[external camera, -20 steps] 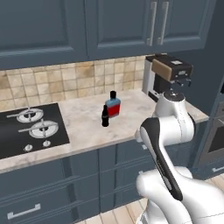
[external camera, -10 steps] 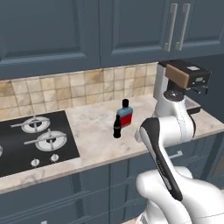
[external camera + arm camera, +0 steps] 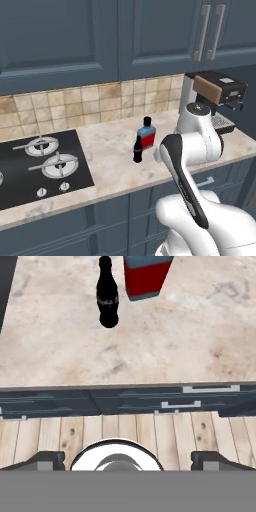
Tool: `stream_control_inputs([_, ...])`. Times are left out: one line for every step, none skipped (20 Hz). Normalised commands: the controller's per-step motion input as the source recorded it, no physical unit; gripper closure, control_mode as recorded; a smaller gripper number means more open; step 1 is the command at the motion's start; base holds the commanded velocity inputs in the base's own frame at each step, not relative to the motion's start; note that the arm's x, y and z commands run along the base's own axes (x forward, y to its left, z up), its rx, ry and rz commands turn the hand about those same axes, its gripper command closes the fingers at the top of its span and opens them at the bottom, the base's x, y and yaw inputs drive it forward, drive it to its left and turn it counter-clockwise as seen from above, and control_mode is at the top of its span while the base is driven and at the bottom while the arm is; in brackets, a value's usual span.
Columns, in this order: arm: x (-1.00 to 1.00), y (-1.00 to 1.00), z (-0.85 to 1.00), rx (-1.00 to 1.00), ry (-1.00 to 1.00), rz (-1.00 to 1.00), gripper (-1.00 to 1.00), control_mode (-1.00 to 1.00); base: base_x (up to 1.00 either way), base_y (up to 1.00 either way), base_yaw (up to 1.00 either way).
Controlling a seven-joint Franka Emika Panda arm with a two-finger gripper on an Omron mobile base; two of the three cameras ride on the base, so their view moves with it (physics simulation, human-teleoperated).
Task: Move the drinks to the dining counter.
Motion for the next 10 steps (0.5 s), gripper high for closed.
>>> stream_control_inputs([0.0,0.0,0.0,0.0,0.0,0.0,-1.0,1.0,0.21,0.24,0.0])
stream_control_inputs([0.0,0.0,0.0,0.0,0.0,0.0,-1.0,1.0,0.25,0.24,0.0])
stream_control_inputs([0.0,0.0,0.0,0.0,0.0,0.0,-1.0,1.0,0.26,0.26,0.01])
stream_control_inputs([0.0,0.0,0.0,0.0,0.0,0.0,-1.0,1.0,0.31,0.26,0.01])
stream_control_inputs([0.0,0.0,0.0,0.0,0.0,0.0,-1.0,1.0,0.32,0.26,0.01])
stream_control_inputs([0.0,0.0,0.0,0.0,0.0,0.0,-1.0,1.0,0.36,0.31,0.01])
stream_control_inputs([0.0,0.0,0.0,0.0,0.0,0.0,-1.0,1.0,0.41,0.33,0.01])
stream_control_inputs([0.0,0.0,0.0,0.0,0.0,0.0,-1.0,1.0,0.39,0.38,0.03])
stream_control_inputs([0.0,0.0,0.0,0.0,0.0,0.0,-1.0,1.0,0.38,0.39,0.04])
stream_control_inputs([0.0,0.0,0.0,0.0,0.0,0.0,-1.0,1.0,0.39,0.42,0.06])
